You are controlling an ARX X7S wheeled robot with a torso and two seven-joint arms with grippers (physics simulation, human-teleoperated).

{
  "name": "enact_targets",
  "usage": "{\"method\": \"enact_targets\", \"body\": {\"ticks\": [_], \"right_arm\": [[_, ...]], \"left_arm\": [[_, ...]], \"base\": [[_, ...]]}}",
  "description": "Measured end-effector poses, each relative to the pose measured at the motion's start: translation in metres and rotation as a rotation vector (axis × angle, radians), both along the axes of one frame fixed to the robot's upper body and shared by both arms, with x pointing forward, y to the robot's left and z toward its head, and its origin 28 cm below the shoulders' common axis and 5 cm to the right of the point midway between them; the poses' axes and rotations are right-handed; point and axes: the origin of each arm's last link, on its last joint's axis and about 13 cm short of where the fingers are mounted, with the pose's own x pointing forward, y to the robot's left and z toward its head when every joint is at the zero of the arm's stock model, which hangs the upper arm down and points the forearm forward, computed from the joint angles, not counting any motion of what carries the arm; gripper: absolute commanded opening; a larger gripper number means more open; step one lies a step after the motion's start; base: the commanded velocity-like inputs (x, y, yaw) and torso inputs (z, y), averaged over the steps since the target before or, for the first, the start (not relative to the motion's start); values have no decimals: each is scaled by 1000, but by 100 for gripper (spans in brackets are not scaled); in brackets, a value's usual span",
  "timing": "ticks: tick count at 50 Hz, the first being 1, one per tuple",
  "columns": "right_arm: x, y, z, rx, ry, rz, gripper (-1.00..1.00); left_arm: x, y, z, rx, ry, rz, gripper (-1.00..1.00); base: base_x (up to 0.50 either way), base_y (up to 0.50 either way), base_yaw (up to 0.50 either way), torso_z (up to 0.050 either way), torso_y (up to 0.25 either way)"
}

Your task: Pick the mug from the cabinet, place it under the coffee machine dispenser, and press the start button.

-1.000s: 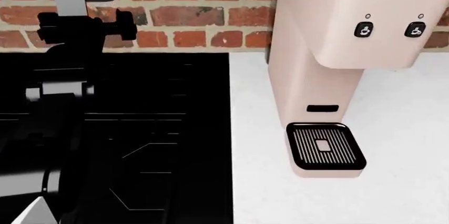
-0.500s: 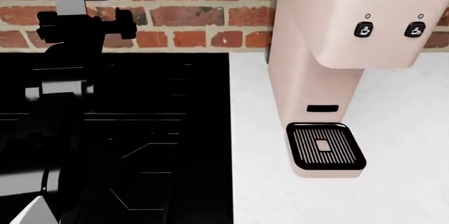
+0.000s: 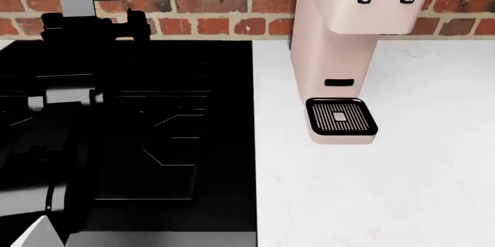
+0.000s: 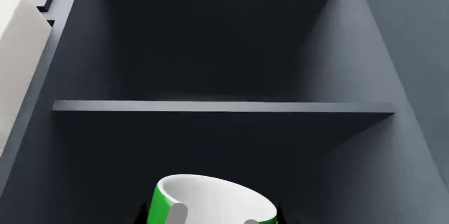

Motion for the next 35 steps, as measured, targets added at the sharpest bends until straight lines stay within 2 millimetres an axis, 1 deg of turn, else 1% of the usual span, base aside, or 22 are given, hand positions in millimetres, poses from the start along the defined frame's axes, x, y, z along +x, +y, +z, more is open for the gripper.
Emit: {"method": "enact_targets", "body": {"ticks": [4,8,14,18,22,25,31,35], "right_arm": [[-4,0,0,-6,-15,2,-100],[-14,0,-3,-20,-27,2,-100],[-37,2,-10,-47,-20,22,-100],[-55,7,-21,-55,9,70,-100],[-67,7,-36,-5,57,107,-100],[-74,9,-52,21,103,133,-100],[-89,18,-92,-23,174,210,-100],[-97,21,-122,-48,226,246,-100]], "left_arm": [[0,0,-1,-1,2,-2,100],[0,-1,-3,-2,5,-4,100],[0,-1,-7,-5,11,-6,100],[-1,-2,-9,-6,15,-6,100],[-1,-2,-11,-7,19,-6,100],[-1,-2,-13,-8,21,-5,100],[-1,-2,-15,-9,26,-4,100],[-1,-2,-16,-9,29,-4,100]], "base": [[0,0,0,0,0],[0,0,0,0,0],[0,0,0,0,0],[0,0,0,0,0],[0,0,0,0,0],[0,0,0,0,0],[0,0,0,0,0],[0,0,0,0,0]]}}
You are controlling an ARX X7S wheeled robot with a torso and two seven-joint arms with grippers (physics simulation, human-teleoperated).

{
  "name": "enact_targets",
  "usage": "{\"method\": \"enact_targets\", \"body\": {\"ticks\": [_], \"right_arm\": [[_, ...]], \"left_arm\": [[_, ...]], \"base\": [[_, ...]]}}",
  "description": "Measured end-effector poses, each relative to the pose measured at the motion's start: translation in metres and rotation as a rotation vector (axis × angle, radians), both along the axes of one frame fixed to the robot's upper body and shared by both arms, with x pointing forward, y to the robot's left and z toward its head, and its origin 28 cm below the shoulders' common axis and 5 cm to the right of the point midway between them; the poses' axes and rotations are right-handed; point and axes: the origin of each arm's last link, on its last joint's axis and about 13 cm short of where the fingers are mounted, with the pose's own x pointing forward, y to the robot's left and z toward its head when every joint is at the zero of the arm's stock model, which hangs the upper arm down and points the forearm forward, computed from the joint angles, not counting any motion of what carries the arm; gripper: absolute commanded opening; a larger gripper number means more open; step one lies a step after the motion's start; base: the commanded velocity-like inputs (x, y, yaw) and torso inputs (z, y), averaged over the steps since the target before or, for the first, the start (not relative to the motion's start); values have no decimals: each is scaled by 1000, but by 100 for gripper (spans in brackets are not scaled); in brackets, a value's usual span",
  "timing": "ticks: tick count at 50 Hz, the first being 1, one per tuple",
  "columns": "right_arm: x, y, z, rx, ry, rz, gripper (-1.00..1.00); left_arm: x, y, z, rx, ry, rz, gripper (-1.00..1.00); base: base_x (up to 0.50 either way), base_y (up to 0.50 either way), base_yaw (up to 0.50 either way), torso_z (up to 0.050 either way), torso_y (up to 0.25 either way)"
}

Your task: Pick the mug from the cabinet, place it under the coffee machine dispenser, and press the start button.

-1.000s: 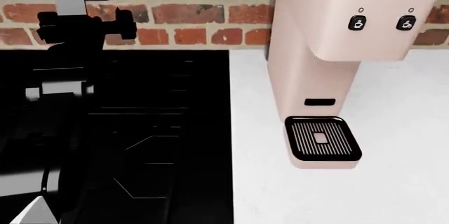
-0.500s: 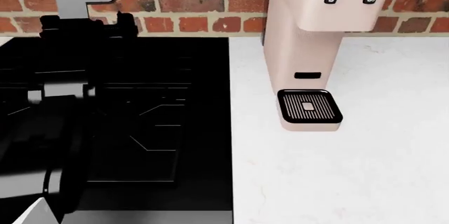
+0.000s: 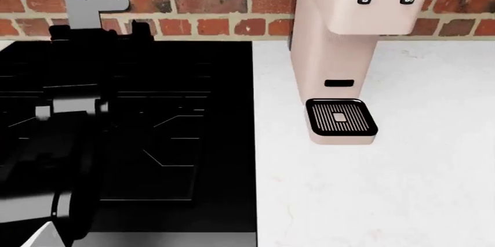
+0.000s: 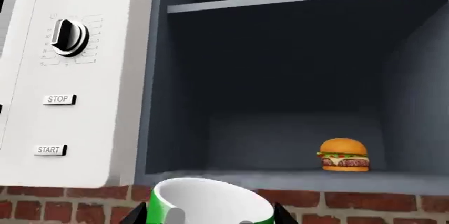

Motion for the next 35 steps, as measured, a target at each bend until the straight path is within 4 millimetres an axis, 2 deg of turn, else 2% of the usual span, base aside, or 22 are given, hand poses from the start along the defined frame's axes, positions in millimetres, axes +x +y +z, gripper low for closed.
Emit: {"method": "enact_targets", "body": {"ticks": [9,16,28,35], "right_arm": [[-13,-1,-65,-22,152,56,-100],[-16,-3,-108,-23,273,78,-100],[-20,-5,-160,-19,372,80,-100],[-10,1,-189,29,403,61,-100]], "left_arm": [[0,0,-2,-2,4,2,100],[0,0,-3,-3,6,2,100],[0,-1,-4,-3,9,3,100],[-1,-1,-5,-5,11,2,100]], "base": [[0,0,0,0,0],[0,0,0,0,0],[0,0,0,0,0],[0,0,0,0,0]]}}
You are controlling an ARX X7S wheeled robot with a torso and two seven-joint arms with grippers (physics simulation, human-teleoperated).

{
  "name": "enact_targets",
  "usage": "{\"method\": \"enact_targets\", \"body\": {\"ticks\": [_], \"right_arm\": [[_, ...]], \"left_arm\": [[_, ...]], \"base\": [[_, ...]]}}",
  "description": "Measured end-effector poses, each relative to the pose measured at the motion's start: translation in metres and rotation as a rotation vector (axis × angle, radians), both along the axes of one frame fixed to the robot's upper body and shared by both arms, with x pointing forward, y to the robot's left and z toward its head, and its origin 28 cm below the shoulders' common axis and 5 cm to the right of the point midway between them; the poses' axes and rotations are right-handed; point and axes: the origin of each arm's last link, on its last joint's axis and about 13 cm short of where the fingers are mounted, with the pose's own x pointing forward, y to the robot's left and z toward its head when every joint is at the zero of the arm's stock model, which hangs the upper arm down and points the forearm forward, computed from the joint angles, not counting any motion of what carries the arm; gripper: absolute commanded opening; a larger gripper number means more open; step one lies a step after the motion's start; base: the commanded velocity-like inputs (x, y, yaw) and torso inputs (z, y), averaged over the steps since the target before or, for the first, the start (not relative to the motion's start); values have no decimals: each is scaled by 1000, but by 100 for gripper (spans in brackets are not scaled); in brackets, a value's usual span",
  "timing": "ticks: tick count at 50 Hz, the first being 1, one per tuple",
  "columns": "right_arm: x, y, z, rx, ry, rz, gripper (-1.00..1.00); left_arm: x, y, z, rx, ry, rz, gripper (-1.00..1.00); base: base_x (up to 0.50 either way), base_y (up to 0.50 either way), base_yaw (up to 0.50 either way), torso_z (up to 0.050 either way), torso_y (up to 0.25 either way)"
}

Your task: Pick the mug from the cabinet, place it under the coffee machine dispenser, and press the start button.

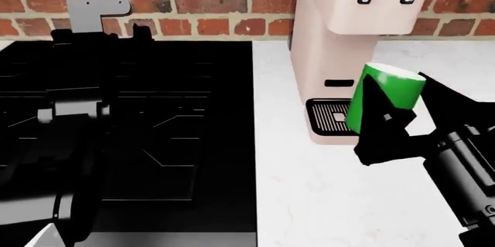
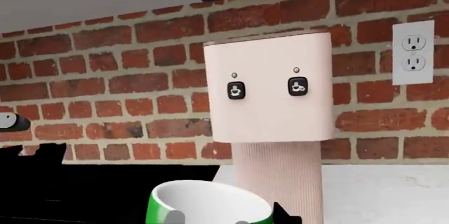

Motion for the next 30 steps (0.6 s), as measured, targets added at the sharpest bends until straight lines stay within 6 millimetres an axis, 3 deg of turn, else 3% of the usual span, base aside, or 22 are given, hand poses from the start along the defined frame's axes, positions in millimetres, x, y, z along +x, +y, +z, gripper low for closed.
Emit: {"method": "enact_targets", "body": {"ticks": [13,30], "right_arm": [[13,3,-37,-16,-159,-85,-100],[34,13,-50,-210,-309,-53,-100]], "left_arm": [[0,0,-1,-3,3,0,100],[0,0,-3,-6,6,-1,100]], "base": [[0,0,0,0,0],[0,0,0,0,0]]}}
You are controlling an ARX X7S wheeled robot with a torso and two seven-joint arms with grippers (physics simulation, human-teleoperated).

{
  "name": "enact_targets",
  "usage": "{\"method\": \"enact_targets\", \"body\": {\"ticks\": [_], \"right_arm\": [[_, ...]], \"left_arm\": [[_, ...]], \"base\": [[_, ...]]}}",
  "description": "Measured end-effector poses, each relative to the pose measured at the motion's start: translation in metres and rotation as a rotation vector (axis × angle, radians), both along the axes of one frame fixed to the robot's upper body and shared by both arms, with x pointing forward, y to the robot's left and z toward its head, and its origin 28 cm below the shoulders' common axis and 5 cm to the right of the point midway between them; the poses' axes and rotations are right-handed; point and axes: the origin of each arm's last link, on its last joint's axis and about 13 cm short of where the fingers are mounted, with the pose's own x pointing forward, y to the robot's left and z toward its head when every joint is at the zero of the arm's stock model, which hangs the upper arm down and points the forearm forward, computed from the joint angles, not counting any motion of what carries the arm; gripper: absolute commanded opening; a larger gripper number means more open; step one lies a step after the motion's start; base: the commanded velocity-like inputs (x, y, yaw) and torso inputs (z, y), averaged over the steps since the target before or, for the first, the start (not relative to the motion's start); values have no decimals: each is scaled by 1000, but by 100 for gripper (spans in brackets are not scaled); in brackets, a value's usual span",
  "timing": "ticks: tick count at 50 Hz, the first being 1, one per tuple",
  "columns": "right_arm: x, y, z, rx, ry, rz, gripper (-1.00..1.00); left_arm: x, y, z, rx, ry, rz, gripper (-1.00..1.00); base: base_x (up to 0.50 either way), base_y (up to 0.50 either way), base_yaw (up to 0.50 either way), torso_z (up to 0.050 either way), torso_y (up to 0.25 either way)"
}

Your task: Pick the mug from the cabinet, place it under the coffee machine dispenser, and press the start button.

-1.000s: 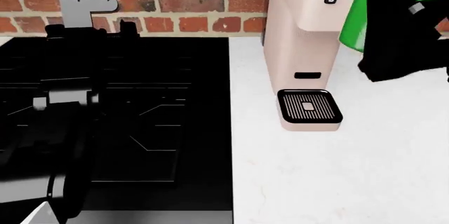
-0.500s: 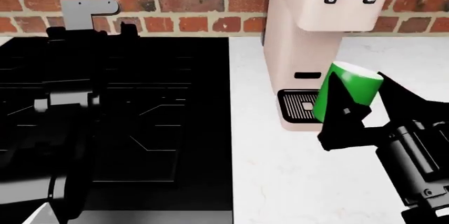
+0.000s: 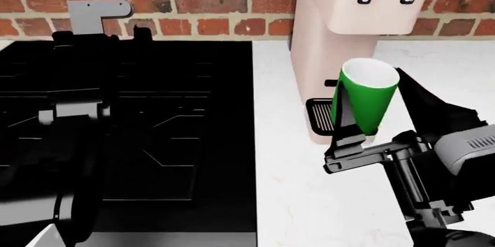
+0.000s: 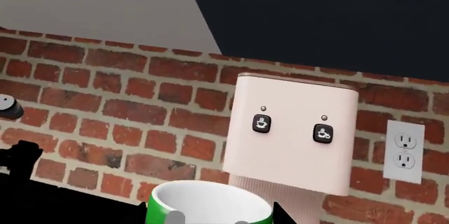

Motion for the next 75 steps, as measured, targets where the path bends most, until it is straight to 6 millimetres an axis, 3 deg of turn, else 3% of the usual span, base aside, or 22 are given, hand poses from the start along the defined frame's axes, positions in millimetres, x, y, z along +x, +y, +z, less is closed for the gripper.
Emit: {"method": "enact_targets", "body": {"ticks": [26,75], "right_arm": [[46,-2,-13,-36,65,-97,-100],[81,-5,-38,40,226,-163,-100]], "left_arm": [[0,-1,-4,-1,6,0,100],[-1,-2,-8,-3,11,1,100]], "base": [[0,0,0,0,0],[0,0,0,0,0]]}}
